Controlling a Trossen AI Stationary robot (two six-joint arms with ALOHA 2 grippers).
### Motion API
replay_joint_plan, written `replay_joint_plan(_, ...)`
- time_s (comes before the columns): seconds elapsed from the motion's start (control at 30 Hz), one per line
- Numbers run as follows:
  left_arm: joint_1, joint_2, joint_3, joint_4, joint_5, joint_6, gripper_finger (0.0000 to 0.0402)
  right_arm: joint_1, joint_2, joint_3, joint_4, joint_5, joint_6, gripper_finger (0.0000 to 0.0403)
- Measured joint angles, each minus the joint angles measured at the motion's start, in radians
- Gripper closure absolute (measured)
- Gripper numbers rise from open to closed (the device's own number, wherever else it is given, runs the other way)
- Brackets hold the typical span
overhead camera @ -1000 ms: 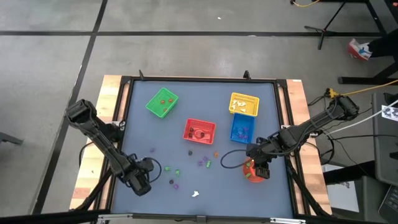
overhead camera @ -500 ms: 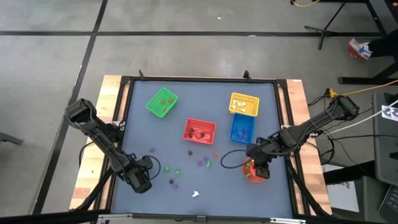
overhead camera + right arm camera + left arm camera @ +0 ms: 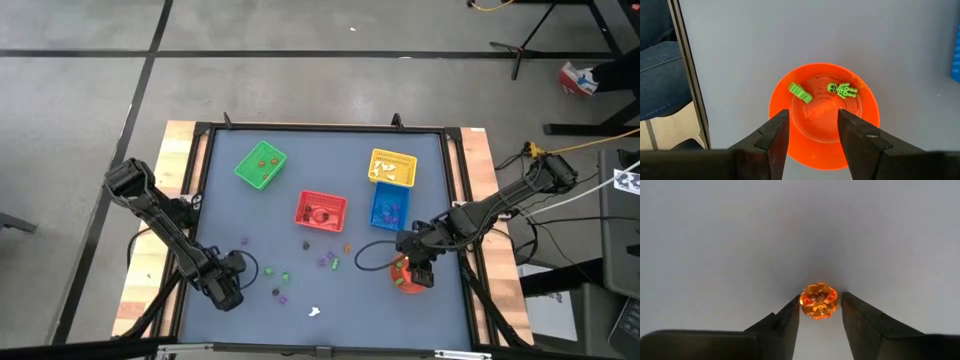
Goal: Sort Halloween decoration
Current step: Put the orange pumpkin toy into the green bin
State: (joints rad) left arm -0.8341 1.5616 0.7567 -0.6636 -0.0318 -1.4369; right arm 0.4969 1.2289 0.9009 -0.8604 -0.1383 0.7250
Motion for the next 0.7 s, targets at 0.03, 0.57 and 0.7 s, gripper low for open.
replay_joint_plan(0.03, 0.0, 0.0, 0.0, 0.001, 0.0, 0.0, 0.0284, 0.0, 0.0, 0.0, 0.0, 0.0, 0.0, 0.0236)
replay_joint_plan(0.57, 0.001, 0.001, 0.0, 0.002, 0.0, -0.004, 0.0322, 0.0, 0.0, 0.0, 0.0, 0.0, 0.0, 0.0236)
replay_joint_plan(0.7, 0.005, 0.003, 0.014, -0.002, 0.003, -0.024, 0.0322, 0.0, 0.0, 0.0, 0.0, 0.0, 0.0, 0.0236)
